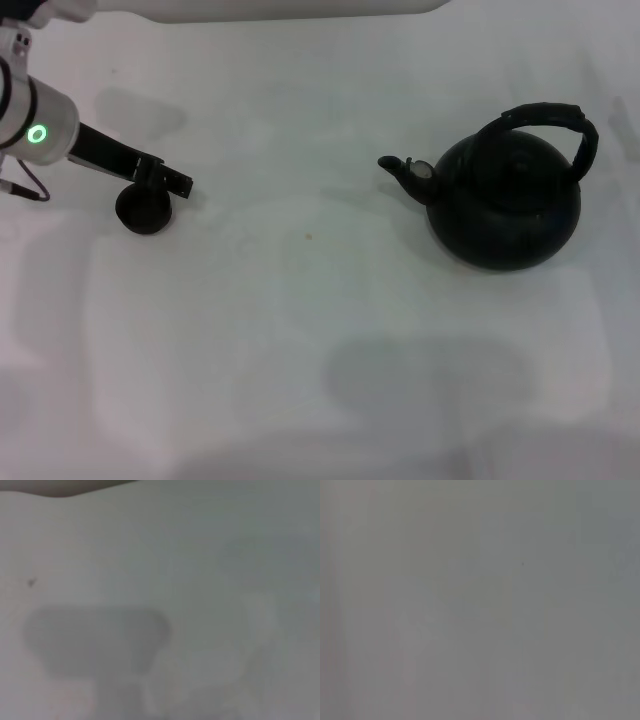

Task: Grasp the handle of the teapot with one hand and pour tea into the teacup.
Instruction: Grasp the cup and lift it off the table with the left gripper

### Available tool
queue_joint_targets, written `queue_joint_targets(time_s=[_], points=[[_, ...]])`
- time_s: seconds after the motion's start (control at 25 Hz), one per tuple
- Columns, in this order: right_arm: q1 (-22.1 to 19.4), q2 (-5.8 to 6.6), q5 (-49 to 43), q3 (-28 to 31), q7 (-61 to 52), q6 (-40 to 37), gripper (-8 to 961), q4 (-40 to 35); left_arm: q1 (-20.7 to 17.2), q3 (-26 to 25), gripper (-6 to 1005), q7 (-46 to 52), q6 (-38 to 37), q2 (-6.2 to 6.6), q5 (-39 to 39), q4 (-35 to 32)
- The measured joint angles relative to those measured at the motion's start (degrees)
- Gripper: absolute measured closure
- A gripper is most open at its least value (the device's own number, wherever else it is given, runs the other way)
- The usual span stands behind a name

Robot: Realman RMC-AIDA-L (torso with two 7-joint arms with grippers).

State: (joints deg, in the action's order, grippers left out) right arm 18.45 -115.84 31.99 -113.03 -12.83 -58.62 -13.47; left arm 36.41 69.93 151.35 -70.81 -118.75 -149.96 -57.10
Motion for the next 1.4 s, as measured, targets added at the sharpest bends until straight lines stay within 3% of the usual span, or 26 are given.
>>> queue_joint_targets(time_s=[0.24,1.4], points=[[0.0,0.04,0.52,0.0,0.0,0.0,137,0.03,0.22,2.42,128,0.41,-0.78,0.08,-0.34,-0.26],[0.18,0.18,1.5,0.0,0.0,0.09,149,0.12,0.6,3.34,136,0.97,-3.08,0.27,-2.1,-0.52]])
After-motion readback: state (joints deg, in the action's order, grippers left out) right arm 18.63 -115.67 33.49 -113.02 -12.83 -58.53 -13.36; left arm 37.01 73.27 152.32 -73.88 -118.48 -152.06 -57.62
